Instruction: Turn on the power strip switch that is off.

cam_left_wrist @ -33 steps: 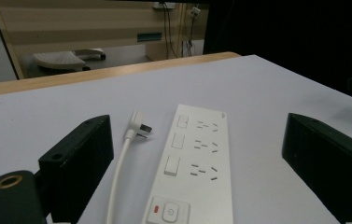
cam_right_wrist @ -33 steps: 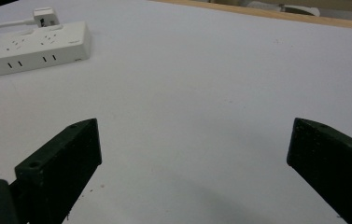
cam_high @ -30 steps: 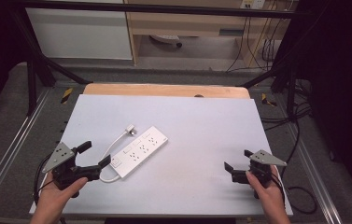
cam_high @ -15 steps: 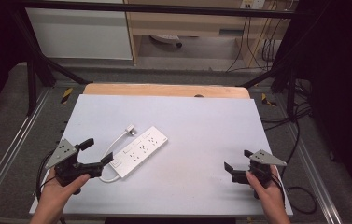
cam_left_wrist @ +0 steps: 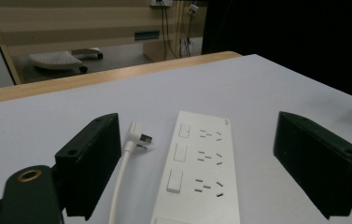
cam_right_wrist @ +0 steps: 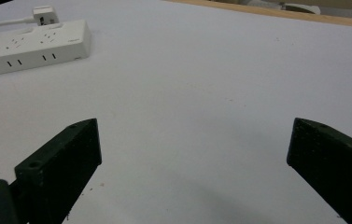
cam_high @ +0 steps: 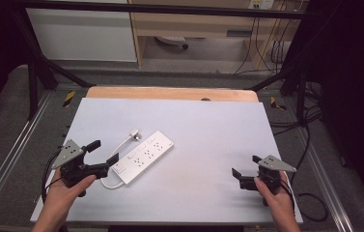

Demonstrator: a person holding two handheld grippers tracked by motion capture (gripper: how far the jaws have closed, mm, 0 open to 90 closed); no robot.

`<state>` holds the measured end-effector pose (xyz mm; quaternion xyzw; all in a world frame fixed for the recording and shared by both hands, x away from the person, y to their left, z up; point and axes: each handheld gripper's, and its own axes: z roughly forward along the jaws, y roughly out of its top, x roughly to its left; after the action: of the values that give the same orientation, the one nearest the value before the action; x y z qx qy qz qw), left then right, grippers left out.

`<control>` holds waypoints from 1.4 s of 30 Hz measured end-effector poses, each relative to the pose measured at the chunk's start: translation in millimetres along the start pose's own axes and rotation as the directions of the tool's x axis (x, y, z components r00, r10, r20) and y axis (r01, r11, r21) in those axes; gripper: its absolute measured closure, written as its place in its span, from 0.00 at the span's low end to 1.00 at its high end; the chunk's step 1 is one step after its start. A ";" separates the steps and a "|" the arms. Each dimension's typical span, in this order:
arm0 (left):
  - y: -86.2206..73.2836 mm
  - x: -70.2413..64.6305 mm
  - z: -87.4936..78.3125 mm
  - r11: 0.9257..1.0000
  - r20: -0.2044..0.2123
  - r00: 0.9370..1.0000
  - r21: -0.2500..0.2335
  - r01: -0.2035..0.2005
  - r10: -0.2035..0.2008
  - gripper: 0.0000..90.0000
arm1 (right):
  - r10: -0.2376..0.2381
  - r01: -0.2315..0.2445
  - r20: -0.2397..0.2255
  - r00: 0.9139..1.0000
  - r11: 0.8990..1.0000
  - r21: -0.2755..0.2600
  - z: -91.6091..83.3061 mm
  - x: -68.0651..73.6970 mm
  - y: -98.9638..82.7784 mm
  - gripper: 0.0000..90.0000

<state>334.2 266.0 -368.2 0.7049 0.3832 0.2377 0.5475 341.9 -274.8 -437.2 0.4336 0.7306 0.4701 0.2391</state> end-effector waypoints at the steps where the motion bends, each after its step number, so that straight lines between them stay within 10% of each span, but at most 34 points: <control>1: 0.4 -0.2 1.1 1.000 0.001 1.000 0.000 0.000 0.000 0.17 | 0.000 0.000 0.000 1.000 1.000 0.000 0.0 0.0 0.0 0.04; 42: 0.5 8.9 51.0 0.987 0.002 0.999 0.156 -0.042 0.042 0.27 | -0.005 0.005 -0.001 1.000 1.000 0.001 -0.2 -0.4 -0.2 0.04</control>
<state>378.1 242.9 -383.1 0.7535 0.3860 0.2187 0.4852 341.8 -275.3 -437.3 0.4316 0.7321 0.4694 0.2397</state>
